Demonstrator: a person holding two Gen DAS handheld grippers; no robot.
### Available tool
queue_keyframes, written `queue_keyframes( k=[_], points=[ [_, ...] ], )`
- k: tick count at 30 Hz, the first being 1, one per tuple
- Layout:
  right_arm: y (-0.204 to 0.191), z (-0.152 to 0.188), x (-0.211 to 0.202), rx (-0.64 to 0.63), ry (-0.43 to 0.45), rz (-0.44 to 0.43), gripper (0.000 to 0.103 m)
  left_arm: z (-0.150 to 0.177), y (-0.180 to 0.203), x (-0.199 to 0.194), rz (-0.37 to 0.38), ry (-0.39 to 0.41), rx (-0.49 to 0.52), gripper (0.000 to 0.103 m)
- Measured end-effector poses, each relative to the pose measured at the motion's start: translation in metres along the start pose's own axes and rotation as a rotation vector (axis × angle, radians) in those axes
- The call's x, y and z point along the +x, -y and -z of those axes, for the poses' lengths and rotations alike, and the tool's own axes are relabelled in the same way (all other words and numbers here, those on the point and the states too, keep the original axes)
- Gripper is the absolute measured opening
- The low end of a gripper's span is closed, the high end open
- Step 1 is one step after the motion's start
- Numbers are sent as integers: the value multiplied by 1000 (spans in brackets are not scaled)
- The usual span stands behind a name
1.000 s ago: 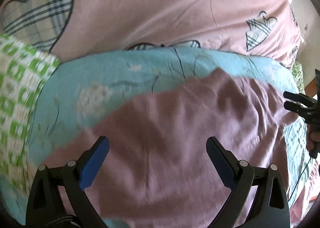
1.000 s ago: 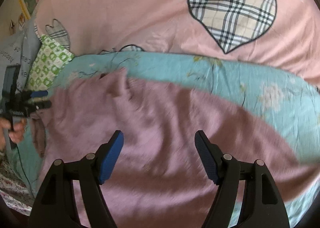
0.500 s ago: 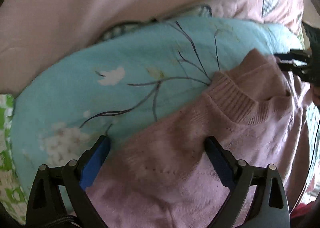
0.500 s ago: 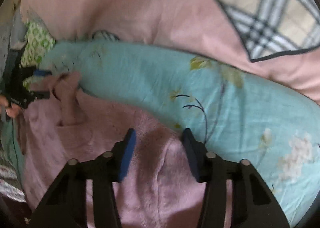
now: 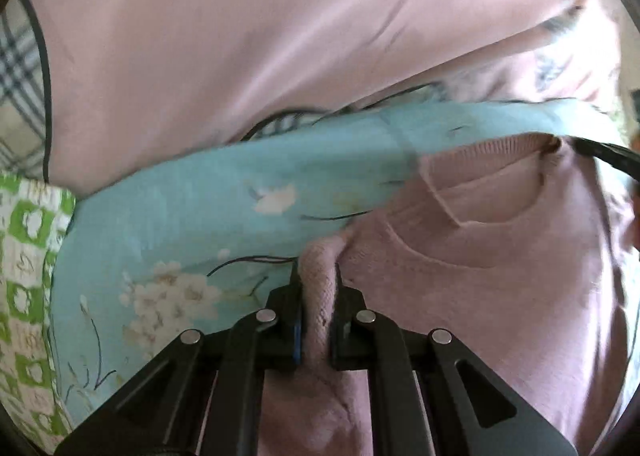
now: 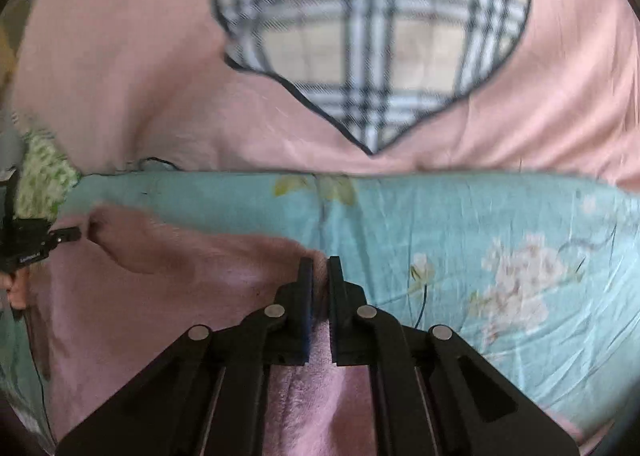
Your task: Fold small clothes
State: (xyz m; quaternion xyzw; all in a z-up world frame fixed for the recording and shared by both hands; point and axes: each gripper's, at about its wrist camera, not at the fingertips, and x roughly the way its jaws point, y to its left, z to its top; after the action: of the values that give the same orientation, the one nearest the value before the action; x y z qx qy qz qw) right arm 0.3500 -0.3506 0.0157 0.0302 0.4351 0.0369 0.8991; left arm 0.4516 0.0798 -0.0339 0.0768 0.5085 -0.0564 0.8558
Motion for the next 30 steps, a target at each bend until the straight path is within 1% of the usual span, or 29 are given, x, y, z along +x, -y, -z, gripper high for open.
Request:
queue_keyframes(
  k=[2,5,6,7,8,9,10,11,12,14,15,17,18,19,20,21,23,24,25,27,28,30],
  points=[
    [-2,4,11,0,-14,37,7,-3,-2,13,-33,0,-24,7],
    [-2,9,20,54,-23,64,8,-4,-6,21,-64,0,-77,8],
    [0,10,20,73,-24,63,11,-7,-5,22,-76,-3,-81,9],
    [1,9,17,88,-22,57,13,-7,-7,19,-91,-7,-83,16],
    [2,8,12,108,-14,34,18,-1,-4,12,-100,-3,-92,19],
    [5,7,4,134,4,8,20,1,10,3,-100,16,-106,20],
    [10,8,-9,154,23,8,22,1,8,-5,-99,31,-123,21],
    [16,10,-22,164,36,24,30,1,7,-12,-101,39,-139,22],
    [22,15,-37,179,55,39,37,3,5,-21,-94,51,-163,26],
    [43,36,-78,238,113,38,41,11,6,-40,-49,72,-210,32],
    [53,44,-91,264,128,49,42,15,6,-47,-33,78,-223,34],
    [75,67,-116,324,146,93,42,30,10,-63,6,84,-238,35],
    [95,88,-135,377,152,145,42,43,14,-72,26,83,-237,35],
    [109,100,-144,416,154,178,42,50,38,-73,30,81,-233,35],
    [124,110,-154,459,158,209,42,56,45,-74,39,73,-228,36],
    [149,130,-170,534,163,261,42,66,53,-72,55,62,-221,38],
    [182,155,-185,664,163,306,42,76,74,-71,79,35,-210,41],
    [191,161,-186,704,166,306,42,81,86,-64,87,18,-203,44],
    [210,172,-194,775,182,301,42,84,94,-61,96,2,-198,46],
    [233,181,-200,863,183,315,43,93,101,-58,110,-33,-194,49],
    [245,184,-203,893,181,313,44,96,108,-54,120,-49,-198,49],
    [254,183,-198,923,182,318,46,104,120,-49,152,-80,-206,49]
  ],
)
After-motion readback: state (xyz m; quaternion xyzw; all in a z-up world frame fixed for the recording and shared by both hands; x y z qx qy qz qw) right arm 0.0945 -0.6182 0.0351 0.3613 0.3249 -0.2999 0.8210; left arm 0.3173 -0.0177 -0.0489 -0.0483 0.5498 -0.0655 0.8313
